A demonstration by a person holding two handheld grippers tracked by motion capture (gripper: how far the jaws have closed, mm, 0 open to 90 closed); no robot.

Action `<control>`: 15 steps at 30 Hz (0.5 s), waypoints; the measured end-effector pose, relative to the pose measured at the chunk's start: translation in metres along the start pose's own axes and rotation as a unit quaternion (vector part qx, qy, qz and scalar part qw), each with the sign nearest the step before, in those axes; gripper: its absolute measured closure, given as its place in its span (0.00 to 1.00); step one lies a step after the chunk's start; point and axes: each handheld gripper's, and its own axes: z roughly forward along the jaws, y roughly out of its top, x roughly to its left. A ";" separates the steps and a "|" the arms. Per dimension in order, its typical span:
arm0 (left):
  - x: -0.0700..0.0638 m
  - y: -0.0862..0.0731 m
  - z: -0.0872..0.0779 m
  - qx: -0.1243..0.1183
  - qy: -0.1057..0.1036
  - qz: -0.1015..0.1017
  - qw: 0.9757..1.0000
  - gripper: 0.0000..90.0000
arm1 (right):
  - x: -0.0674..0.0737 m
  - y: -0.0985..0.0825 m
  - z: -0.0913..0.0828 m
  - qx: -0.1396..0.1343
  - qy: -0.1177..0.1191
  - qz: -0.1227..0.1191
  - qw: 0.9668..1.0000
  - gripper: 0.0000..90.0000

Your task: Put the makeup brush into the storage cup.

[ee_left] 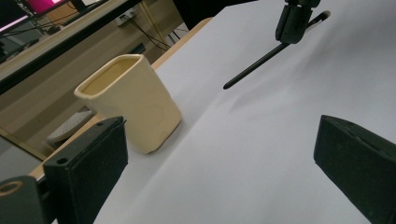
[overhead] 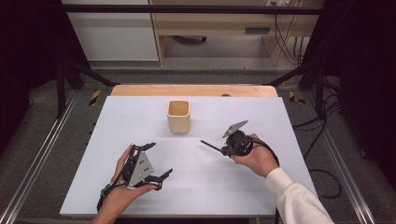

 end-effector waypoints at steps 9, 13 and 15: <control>-0.004 0.030 0.020 0.007 -0.018 0.063 0.998 0.03 | 0.006 0.013 -0.017 0.012 0.005 -0.023 1.000 0.93; -0.007 0.036 0.029 0.009 -0.022 0.089 0.996 0.03 | 0.008 0.020 -0.021 0.016 0.009 -0.032 0.999 0.93; -0.007 0.037 0.031 0.006 -0.022 0.090 0.996 0.03 | 0.011 0.025 -0.023 0.019 0.012 -0.036 0.999 0.93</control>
